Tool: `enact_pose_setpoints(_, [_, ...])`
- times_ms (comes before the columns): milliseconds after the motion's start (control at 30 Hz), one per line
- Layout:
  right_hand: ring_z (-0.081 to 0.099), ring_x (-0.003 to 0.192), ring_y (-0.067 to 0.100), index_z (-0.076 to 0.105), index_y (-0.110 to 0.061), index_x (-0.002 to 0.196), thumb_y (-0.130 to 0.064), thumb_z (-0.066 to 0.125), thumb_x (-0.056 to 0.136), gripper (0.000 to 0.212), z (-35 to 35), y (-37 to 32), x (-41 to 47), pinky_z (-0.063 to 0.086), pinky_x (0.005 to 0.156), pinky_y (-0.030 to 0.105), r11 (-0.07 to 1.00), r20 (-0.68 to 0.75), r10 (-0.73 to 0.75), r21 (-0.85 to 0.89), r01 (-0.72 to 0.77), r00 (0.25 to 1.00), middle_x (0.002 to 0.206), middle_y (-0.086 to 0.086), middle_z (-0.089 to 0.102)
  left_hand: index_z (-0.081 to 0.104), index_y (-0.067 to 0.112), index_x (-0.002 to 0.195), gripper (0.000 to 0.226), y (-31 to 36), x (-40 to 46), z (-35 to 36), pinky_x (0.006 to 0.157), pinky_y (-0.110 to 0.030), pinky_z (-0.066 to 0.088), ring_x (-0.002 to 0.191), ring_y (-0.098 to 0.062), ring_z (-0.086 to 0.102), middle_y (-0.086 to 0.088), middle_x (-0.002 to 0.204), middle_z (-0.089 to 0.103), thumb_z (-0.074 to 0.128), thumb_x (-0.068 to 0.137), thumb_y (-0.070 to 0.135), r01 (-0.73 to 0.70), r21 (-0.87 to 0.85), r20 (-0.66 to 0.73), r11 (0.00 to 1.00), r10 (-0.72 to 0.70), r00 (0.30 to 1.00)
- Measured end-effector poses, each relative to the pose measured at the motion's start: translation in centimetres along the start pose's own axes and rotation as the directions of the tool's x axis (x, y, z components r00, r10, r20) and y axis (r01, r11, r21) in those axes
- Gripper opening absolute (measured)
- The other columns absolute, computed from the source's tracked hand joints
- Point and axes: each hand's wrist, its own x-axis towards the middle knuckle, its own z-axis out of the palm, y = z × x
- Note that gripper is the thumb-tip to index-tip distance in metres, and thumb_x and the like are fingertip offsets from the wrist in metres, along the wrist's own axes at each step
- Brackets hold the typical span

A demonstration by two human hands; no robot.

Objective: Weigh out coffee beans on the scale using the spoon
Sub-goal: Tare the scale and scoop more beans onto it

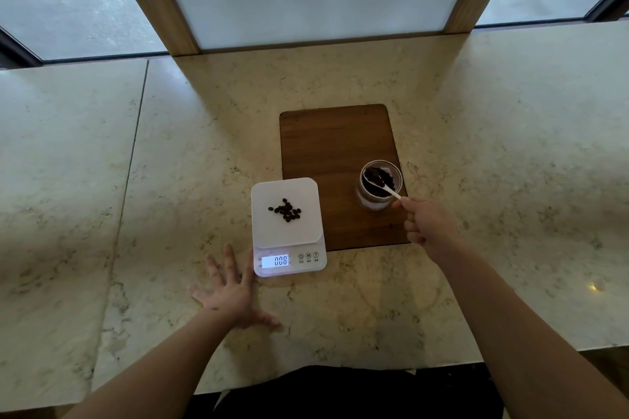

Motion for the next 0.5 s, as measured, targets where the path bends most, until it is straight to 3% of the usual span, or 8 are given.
enact_pose_setpoints(333, [0.023,0.036,0.005,0.063,-0.009,0.085,-0.017,0.043,0.104,0.028,0.8,-1.2,-0.7,0.018,0.03,0.019,1.0,0.019,-0.02,0.009,0.02,1.0,0.044,-0.011,0.028,-0.047,0.039,0.144,0.166,-0.3,0.8,0.4,0.108,-0.09,-0.001,0.122,-0.046,-0.062,-0.005,0.124,-0.076,0.065,0.04,0.102,0.004,-0.009,-0.002,1.0,-0.004,1.0])
enact_pose_setpoints(500, [0.024,0.036,0.005,0.062,-0.006,0.092,-0.017,0.041,0.104,0.026,2.2,-1.9,-1.6,0.019,0.031,0.019,1.0,0.059,-0.017,-0.015,0.018,0.998,0.043,-0.011,0.03,-0.047,0.039,0.143,0.165,-0.5,1.0,0.5,0.108,-0.09,0.0,0.124,-0.048,-0.061,-0.006,0.125,-0.076,0.064,0.039,0.103,-0.006,-0.014,-0.001,1.0,0.006,1.0])
